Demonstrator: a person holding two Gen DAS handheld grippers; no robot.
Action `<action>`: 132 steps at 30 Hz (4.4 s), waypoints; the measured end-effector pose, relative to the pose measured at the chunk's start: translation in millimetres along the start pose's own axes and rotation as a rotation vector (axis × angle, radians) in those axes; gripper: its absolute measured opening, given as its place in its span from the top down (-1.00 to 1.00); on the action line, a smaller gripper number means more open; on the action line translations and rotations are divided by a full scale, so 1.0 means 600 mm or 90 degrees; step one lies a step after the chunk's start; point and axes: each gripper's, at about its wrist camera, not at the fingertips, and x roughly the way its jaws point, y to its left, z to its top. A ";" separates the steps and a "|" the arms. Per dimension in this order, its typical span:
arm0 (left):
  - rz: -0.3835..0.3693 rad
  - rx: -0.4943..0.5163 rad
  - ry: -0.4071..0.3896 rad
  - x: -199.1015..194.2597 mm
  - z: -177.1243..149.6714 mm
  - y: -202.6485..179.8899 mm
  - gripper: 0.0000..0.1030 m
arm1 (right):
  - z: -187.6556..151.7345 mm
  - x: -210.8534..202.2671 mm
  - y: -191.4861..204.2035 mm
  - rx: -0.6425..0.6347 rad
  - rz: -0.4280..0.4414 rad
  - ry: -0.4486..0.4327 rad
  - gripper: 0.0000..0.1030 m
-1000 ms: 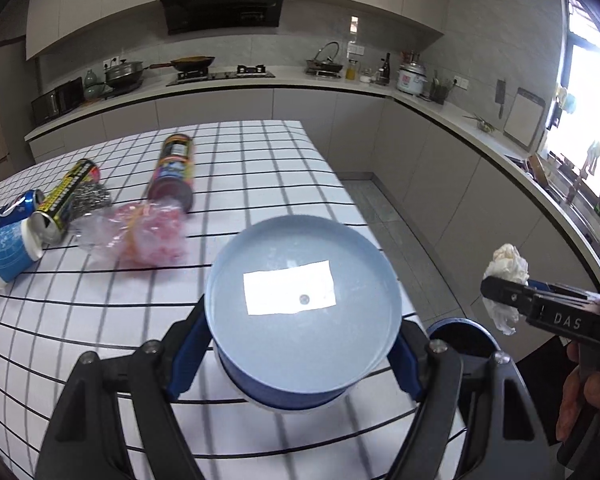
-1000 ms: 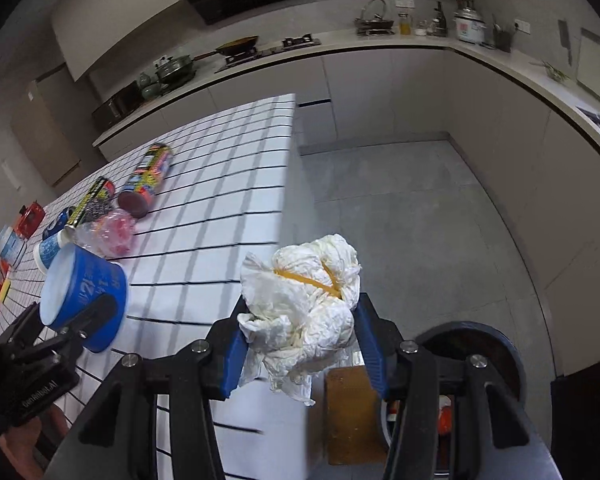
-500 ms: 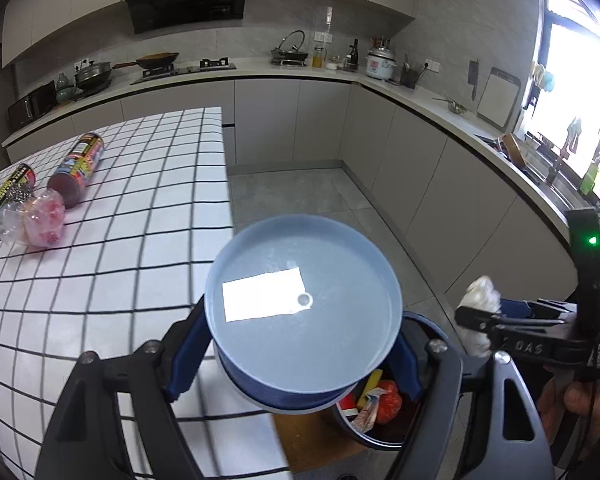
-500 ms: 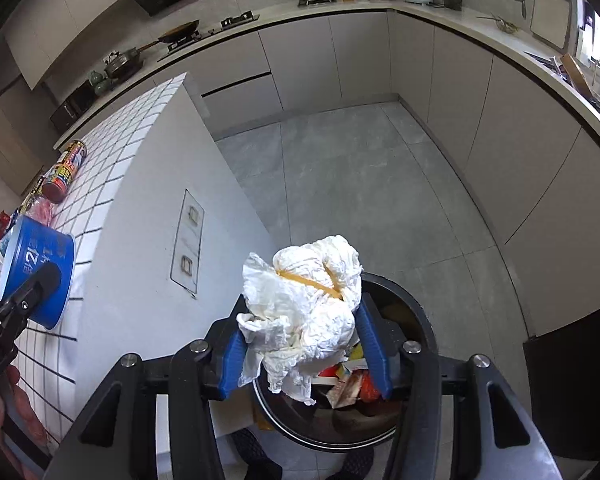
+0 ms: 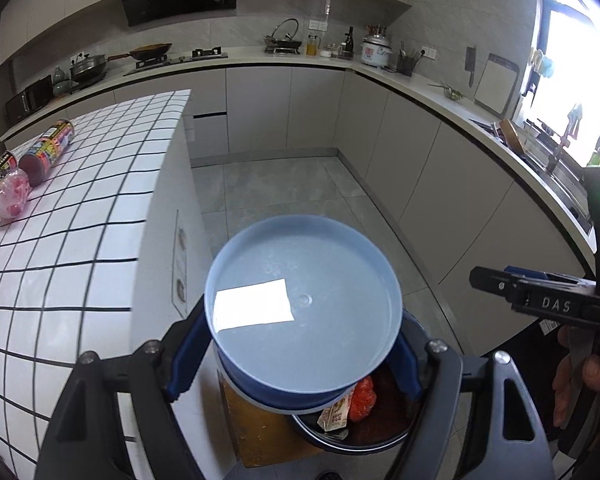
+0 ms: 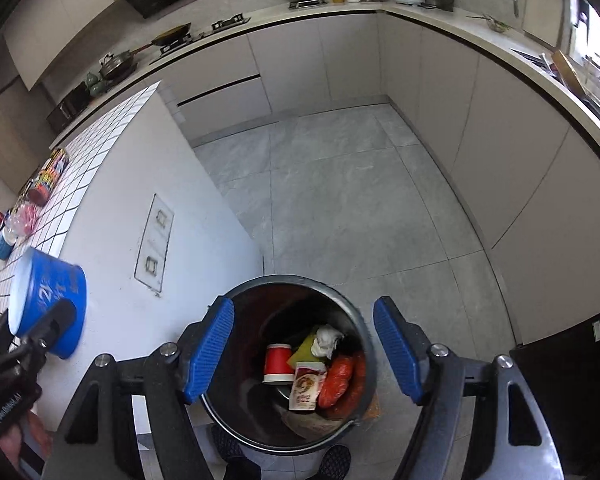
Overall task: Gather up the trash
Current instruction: 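Open the right tool to drop the tissue while the left tool drops the blue tin into the bin, then move both open tools back over the island toward the remaining trash, then grasp the blue-and-white paper cup with the left tool while the right tool grasps the red plastic bag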
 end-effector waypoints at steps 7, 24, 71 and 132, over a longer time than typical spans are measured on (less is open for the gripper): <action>0.000 0.006 0.015 0.026 -0.015 -0.032 -0.53 | -0.003 -0.009 -0.038 0.009 -0.003 -0.007 -0.44; -0.013 0.015 0.117 0.110 -0.061 -0.110 -0.57 | -0.019 -0.012 -0.109 0.031 -0.022 -0.003 -0.44; 0.180 -0.151 -0.017 -0.132 -0.002 0.508 -0.99 | 0.081 0.017 0.464 -0.085 0.098 -0.050 -1.00; 0.226 -0.147 0.021 -0.057 0.050 0.901 -0.55 | 0.095 0.129 0.837 -0.128 0.099 -0.026 -1.00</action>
